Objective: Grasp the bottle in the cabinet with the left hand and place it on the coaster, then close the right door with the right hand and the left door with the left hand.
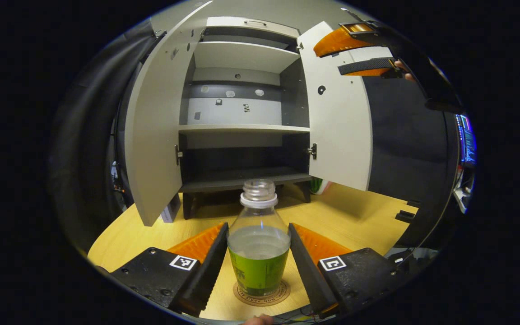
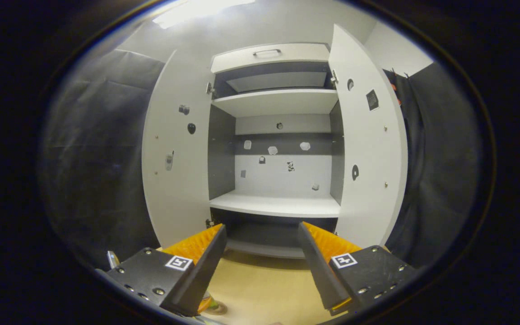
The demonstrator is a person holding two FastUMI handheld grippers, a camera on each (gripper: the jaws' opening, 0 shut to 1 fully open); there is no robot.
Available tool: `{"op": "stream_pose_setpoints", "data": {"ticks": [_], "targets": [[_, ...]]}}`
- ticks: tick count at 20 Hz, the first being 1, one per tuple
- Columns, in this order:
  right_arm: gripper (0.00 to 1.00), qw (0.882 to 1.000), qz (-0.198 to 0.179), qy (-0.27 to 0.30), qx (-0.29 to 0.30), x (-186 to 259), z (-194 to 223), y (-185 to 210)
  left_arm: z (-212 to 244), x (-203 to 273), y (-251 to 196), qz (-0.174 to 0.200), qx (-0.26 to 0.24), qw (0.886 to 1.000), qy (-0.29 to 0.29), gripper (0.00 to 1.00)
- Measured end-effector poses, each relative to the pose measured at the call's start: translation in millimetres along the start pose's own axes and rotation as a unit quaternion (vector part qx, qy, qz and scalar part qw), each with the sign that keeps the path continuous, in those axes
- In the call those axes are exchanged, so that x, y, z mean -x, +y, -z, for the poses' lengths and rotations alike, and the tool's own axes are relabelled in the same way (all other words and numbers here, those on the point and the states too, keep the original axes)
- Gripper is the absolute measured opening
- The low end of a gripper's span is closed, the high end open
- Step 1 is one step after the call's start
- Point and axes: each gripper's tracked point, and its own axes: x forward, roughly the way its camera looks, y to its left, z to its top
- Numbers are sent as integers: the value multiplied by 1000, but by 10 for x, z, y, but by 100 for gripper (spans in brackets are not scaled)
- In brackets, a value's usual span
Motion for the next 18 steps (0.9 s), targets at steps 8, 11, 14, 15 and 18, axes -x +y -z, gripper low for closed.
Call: {"op": "stream_pose_setpoints", "data": {"ticks": [8,11,14,15,18], "targets": [[96,1000,5,10,-2,31,48,-40,-190,95,156,-23,-40,999,12,91],[96,1000,12,11,-2,173,53,-146,-350,119,68,-9,-21,1000,20,95],[96,1000,28,8,-1,318,49,-324,-611,175,19,2,-8,1000,17,95],[96,999,35,4,0,390,27,-402,-709,199,3,4,-6,1000,16,96],[96,999,50,1,0,553,16,-597,-1027,250,-53,9,-3,1000,12,95]]}}
